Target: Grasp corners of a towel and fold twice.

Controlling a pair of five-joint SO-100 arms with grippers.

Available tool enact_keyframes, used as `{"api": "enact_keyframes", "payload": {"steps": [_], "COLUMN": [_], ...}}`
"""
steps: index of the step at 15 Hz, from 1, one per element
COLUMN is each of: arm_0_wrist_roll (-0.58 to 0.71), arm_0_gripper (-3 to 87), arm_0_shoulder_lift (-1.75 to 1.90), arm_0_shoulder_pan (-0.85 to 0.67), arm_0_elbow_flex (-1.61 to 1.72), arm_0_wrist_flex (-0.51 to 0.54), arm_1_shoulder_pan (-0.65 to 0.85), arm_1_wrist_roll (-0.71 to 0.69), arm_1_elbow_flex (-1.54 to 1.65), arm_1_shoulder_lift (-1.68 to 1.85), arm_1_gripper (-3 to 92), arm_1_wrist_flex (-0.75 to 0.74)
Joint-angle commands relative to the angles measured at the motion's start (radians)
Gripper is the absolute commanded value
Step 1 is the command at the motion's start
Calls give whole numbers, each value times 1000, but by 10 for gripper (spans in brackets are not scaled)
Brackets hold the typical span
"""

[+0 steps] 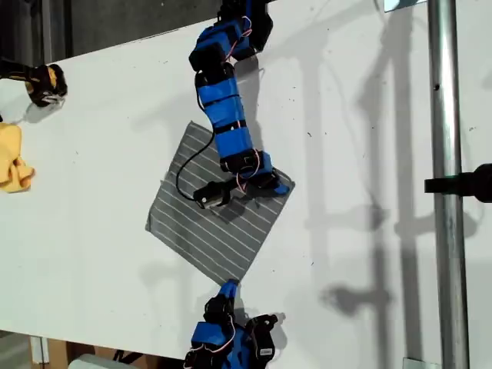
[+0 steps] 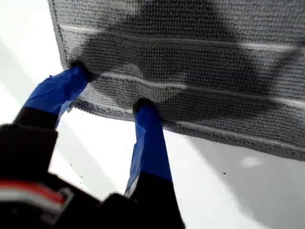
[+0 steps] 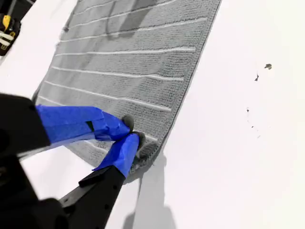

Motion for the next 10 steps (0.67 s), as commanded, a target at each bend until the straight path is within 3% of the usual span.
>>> {"api": "enact_keyframes", "payload": {"steps": [1,2,5,10], "arm_0_wrist_roll": [-14,-14,-14,-14], "arm_0_gripper": [6,6,5,4], "arm_0_shoulder_lift": [5,5,5,5], "arm_0_shoulder_pan": [-9,-9,-12,-11], "arm_0_elbow_flex": [6,6,6,3], "arm_0_wrist_flex": [3,3,3,0], "arm_1_shoulder_pan": [20,25,41,41], "arm_1_wrist_roll": [9,37,48,46], "arm_1_elbow_flex": [-41,-41,-41,-35], "arm_1_shoulder_lift": [-20,-18,-3,38], "arm_1_gripper": [205,114,-2,-2], "arm_1_wrist_flex": [44,61,97,110]}}
